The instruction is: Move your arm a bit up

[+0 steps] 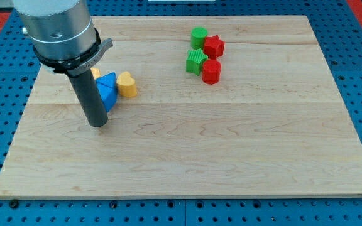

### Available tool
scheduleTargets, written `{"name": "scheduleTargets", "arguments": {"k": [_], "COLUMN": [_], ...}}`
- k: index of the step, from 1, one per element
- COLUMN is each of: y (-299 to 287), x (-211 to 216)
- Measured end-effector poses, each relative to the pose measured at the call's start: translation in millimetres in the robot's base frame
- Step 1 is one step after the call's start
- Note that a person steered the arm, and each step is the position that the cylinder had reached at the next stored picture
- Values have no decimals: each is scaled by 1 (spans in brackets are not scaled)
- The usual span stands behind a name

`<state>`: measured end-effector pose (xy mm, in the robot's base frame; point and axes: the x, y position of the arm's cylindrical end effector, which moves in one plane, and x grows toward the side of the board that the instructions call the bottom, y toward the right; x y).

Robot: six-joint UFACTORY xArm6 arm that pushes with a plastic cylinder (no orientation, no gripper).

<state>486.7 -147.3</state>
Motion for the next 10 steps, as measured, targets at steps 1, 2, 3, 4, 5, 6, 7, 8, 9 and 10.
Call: {"name": "scheduleTargets", "arguments": {"k": [1,2,3,4,5,6,7,8,9,10], "y": [1,1,66,173,272,267,231,216,211,241], "x": [0,6,1,-34,-120,-158,-172,-182,-196,-229]}}
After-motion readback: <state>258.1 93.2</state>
